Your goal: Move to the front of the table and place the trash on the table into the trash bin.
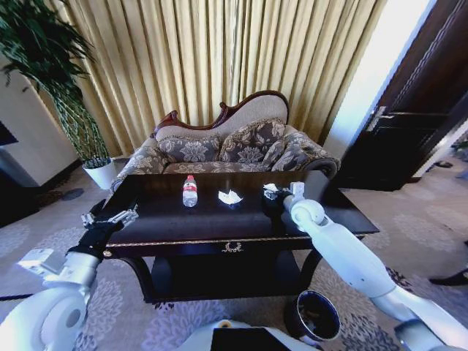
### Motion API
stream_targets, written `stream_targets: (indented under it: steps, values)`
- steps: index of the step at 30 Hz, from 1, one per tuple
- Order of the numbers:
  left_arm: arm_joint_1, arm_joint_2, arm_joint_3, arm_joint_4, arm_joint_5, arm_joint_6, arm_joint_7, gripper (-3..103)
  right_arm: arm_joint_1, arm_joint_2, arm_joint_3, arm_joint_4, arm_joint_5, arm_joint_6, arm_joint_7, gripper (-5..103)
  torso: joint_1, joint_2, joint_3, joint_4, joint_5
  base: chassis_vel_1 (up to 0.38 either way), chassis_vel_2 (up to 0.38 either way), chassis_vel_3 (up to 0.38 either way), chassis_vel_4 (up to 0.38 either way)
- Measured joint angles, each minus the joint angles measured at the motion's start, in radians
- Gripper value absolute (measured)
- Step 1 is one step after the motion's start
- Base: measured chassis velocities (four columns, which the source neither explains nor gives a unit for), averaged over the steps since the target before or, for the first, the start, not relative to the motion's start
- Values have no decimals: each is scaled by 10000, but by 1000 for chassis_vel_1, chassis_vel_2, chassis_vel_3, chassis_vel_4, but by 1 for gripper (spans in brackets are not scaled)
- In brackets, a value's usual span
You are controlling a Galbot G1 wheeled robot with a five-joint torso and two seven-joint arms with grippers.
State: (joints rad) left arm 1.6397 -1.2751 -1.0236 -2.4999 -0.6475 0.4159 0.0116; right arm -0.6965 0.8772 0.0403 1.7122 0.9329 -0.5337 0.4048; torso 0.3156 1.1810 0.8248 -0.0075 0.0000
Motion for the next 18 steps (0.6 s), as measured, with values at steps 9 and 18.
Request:
stream_targets:
  steps: [9,18]
  values:
    - [-30,-6,-6,0,-6,-14,24,100,-29,-27,24,21,4,30,-3,25,0,0,0,0,0,0,0,0,0]
    - [-8,-24,-58,0,-6,-39,81,100,-144,-22,60,46,3,166,-6,1,0,0,0,0,0,0,0,0,0]
